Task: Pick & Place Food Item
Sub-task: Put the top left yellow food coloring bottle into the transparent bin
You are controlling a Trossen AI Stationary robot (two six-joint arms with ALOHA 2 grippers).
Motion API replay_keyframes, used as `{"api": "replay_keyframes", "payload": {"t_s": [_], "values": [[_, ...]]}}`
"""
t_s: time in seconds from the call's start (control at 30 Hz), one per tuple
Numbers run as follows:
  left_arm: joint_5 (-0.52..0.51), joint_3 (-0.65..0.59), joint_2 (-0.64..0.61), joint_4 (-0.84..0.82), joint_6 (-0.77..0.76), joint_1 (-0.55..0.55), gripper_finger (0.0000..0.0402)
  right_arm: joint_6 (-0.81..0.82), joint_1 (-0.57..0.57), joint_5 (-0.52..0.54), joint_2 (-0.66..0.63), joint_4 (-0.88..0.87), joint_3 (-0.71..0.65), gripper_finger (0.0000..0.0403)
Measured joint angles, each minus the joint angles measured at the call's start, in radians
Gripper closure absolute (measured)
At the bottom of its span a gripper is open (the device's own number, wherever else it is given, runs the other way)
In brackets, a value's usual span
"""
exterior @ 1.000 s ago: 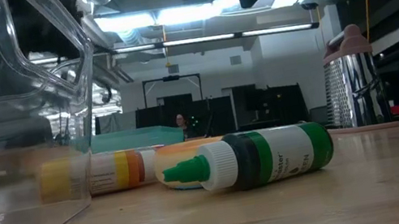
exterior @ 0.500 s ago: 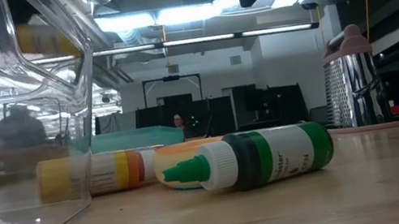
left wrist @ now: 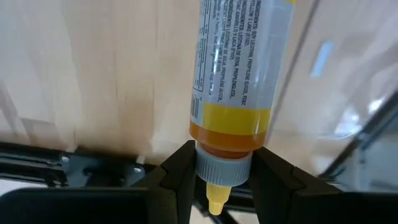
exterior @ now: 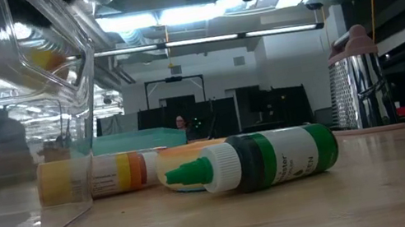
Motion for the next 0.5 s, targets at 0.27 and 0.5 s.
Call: {"api": "replay_keyframes", "payload": {"t_s": [0.27, 0.5], "values": [[-0.361, 0.054, -0.186, -0.003, -0.288, -0.05, 0.0287, -0.013, 0.0, 0.003, 0.0, -0.002, 0.026, 0.0181], [-1.004, 0.055, -0.364, 0.063, -0.426, -0.224, 0.0287, -0.024, 0.0, 0.003, 0.0, -0.011, 0.026, 0.0181]]}}
